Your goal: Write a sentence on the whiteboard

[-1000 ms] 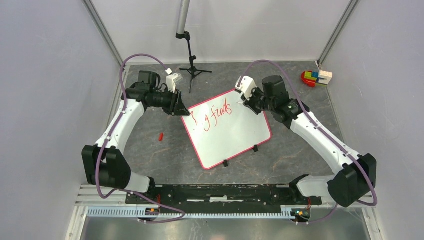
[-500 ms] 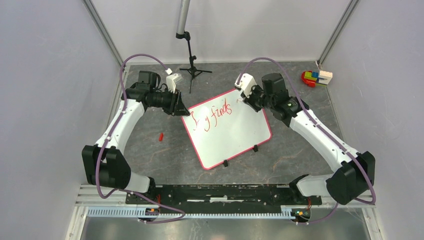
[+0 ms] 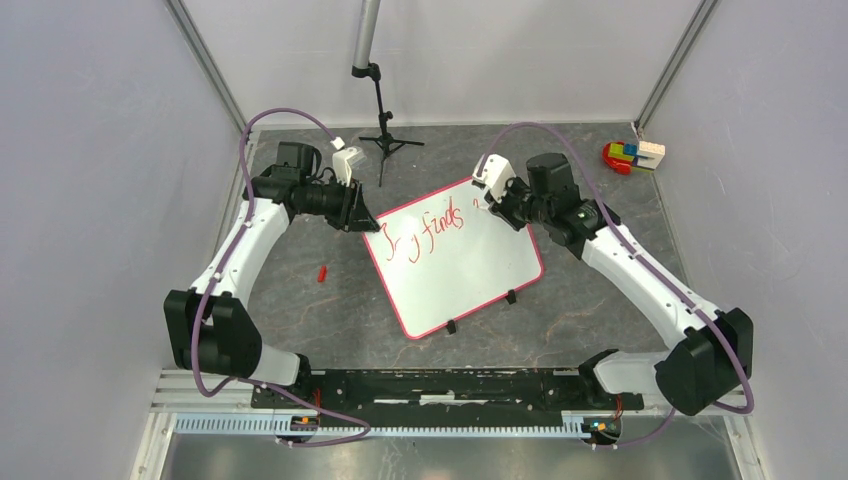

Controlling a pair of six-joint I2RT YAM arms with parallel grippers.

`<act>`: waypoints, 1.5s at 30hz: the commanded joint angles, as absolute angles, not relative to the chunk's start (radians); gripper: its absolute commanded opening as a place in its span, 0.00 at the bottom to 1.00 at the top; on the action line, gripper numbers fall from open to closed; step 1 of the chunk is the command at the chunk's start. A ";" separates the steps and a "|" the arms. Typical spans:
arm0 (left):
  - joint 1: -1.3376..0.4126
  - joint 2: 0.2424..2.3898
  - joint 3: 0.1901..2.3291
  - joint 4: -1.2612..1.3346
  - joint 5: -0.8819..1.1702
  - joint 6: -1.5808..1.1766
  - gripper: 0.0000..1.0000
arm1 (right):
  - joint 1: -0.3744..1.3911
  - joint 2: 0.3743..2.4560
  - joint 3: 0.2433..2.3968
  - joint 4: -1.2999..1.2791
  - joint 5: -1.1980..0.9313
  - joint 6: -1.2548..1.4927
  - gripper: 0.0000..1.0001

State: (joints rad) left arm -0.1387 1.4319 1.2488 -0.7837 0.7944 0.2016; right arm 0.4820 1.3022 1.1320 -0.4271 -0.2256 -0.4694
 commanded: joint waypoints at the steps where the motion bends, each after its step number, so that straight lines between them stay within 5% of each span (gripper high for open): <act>1: -0.138 1.439 1.247 -0.781 0.807 0.224 0.40 | 0.477 1.277 1.113 -0.434 -0.240 -0.483 0.00; 22: -0.138 1.434 1.244 -0.781 0.800 0.224 0.40 | 0.465 1.351 1.252 -0.411 -0.162 -0.500 0.00; 45: -0.138 1.434 1.239 -0.782 0.808 0.227 0.39 | 0.490 1.241 1.067 -0.473 -0.269 -0.479 0.00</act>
State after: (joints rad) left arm -0.1387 1.4395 1.2423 -0.7837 0.7940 0.2016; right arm 0.4709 1.2629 1.0809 -0.4660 -0.2344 -0.4953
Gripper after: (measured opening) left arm 0.398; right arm 0.125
